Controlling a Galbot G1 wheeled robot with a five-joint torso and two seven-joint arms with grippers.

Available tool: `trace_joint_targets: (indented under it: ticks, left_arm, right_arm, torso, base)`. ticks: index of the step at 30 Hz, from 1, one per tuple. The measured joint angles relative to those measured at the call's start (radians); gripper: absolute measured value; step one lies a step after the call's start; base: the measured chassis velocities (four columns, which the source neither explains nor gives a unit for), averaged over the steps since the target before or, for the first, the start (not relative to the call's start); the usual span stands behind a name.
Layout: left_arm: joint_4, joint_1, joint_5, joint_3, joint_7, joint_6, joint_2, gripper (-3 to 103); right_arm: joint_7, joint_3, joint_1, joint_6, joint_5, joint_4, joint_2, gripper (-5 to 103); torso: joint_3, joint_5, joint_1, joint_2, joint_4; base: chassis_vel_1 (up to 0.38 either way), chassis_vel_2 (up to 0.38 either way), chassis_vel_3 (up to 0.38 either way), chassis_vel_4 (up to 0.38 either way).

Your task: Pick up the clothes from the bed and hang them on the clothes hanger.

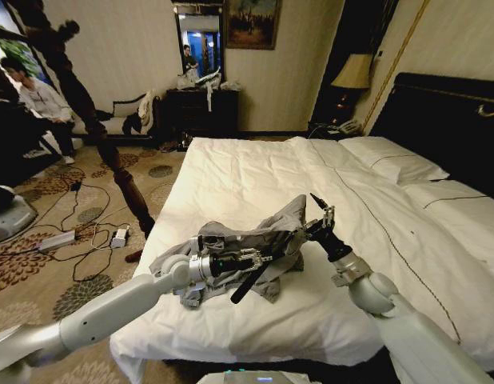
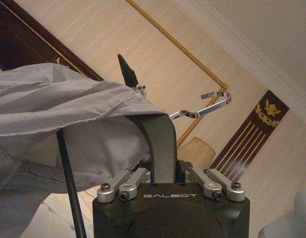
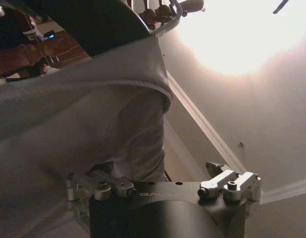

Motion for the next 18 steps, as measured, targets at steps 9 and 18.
trace_joint_targets:
  ticks: [9, 18]
  left_arm:
    - [-0.003, 0.008, 0.011, 0.010, 0.000, 0.000, -0.001, 23]
    - [-0.008, 0.026, 0.012, -0.009, 0.004, 0.001, -0.002, 23]
  right_arm:
    - [0.011, 0.003, -0.001, -0.004, -0.008, 0.004, 0.003, 74]
    - [0.008, 0.008, -0.021, -0.001, -0.018, -0.001, 0.010, 41]
  torso:
    - [0.000, -0.0001, 0.000, 0.000, 0.0000]
    - [0.000, 0.0000, 0.000, 0.000, 0.0000]
  base:
    - [0.000, 0.000, 0.000, 0.000]
    - [0.000, 0.000, 0.000, 0.000]
